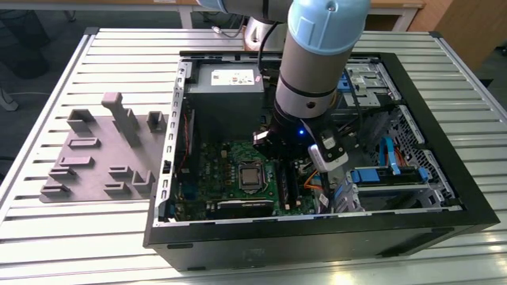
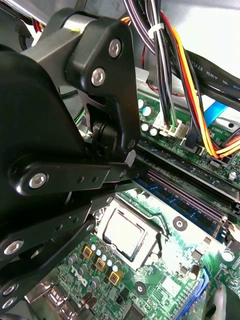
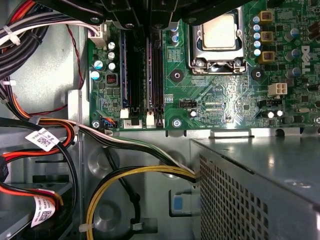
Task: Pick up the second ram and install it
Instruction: 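Press down the second ram until it locks into place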
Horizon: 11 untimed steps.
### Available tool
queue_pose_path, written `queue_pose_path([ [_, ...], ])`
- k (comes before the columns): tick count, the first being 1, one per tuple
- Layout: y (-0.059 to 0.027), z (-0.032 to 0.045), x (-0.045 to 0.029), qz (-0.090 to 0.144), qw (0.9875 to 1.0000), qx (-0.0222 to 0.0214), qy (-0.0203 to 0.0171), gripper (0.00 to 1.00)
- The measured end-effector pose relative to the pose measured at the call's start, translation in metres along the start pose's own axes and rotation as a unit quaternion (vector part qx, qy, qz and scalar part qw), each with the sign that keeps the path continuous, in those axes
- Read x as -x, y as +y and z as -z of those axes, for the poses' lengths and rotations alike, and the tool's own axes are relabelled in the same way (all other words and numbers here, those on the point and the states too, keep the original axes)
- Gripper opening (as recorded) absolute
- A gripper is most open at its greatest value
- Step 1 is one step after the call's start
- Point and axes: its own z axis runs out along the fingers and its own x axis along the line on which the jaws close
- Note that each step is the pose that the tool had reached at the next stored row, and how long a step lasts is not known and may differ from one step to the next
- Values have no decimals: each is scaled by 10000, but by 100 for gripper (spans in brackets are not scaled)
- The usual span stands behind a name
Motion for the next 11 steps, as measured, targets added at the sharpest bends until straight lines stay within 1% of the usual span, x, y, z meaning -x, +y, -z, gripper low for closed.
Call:
queue_pose_path([
  [11, 4, -1, 8, 51, 10000, -1, 0, 14],
])
